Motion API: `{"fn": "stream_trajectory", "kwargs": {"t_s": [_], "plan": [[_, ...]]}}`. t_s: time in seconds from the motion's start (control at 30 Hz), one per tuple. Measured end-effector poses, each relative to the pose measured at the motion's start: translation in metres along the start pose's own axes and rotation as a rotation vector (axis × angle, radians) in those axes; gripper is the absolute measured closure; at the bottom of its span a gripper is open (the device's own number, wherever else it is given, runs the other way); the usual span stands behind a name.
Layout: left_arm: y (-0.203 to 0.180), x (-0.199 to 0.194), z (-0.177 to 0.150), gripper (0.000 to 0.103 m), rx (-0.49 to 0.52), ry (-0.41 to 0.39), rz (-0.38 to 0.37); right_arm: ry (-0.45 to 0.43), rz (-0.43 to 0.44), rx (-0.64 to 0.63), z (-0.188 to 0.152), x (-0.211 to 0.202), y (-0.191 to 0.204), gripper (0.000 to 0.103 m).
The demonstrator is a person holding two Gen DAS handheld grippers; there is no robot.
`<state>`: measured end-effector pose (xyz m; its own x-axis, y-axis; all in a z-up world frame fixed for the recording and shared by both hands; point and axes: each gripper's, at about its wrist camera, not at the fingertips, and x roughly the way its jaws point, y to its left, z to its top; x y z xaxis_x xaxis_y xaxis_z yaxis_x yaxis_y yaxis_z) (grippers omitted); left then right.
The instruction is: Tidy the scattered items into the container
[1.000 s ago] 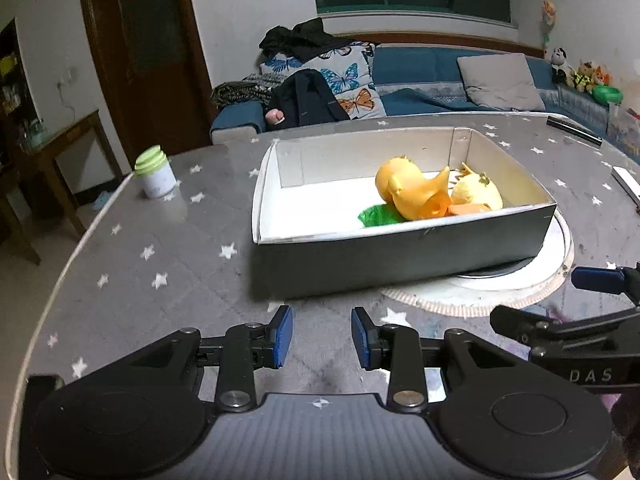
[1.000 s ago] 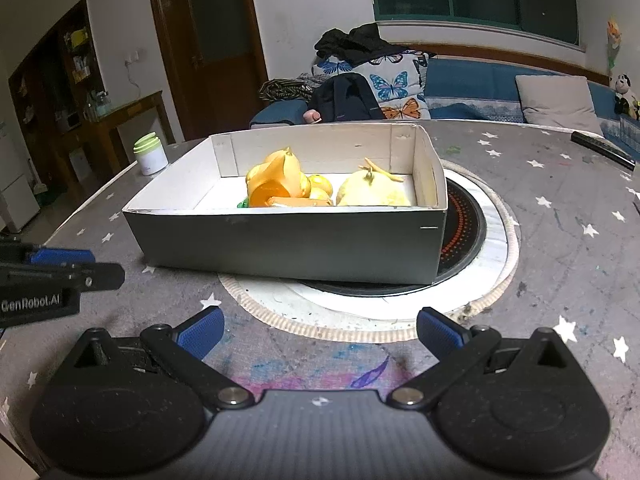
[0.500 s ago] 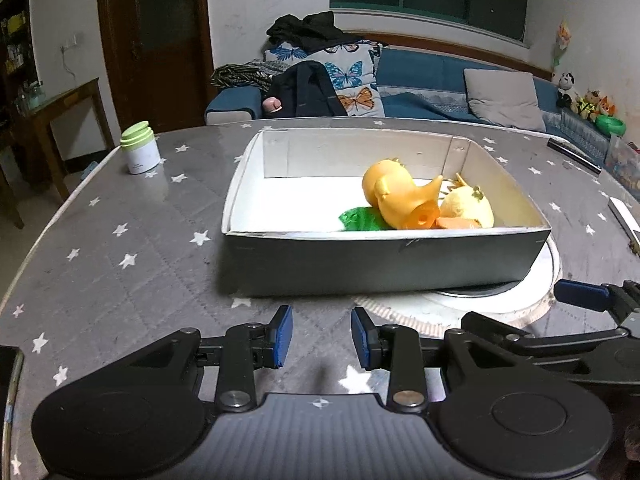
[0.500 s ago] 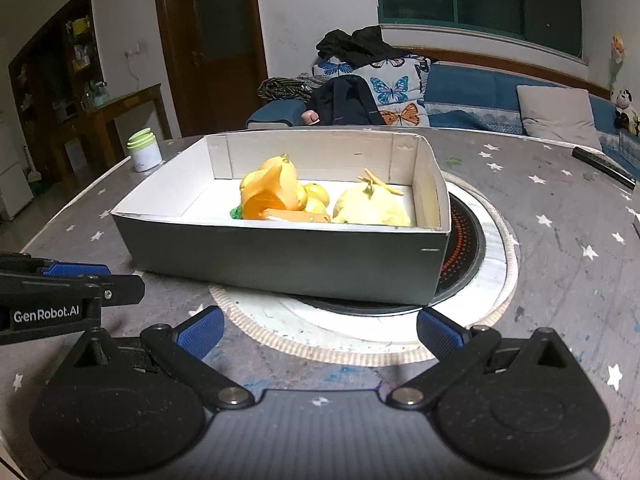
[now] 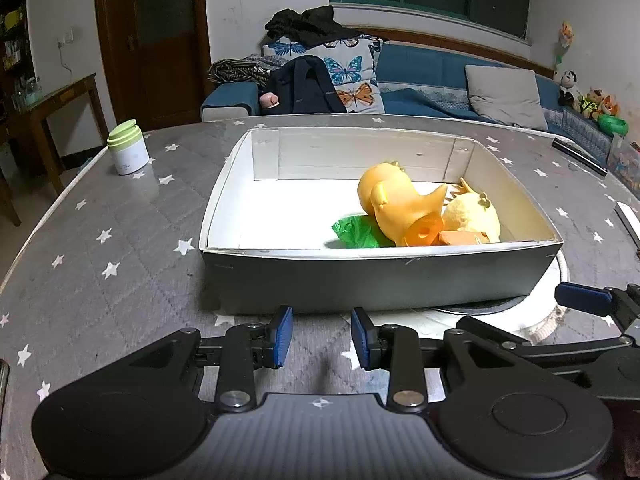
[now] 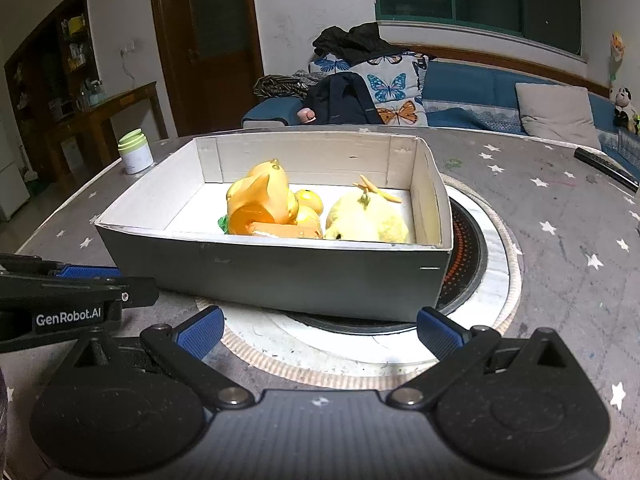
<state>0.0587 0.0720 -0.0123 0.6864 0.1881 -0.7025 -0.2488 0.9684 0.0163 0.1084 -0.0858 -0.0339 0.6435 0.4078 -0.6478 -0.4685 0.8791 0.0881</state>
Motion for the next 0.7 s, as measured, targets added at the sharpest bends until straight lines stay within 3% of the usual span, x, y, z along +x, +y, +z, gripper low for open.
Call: {"fn": "stream_trajectory", "kwargs": {"t_s": [0.7], "plan": [[-0.0007, 0.0092, 0.0038, 0.068, 0.005, 0.018, 0.005, 0.010, -0.008, 0.007, 0.0045, 0.0084, -0.0021, 0.000]]}}
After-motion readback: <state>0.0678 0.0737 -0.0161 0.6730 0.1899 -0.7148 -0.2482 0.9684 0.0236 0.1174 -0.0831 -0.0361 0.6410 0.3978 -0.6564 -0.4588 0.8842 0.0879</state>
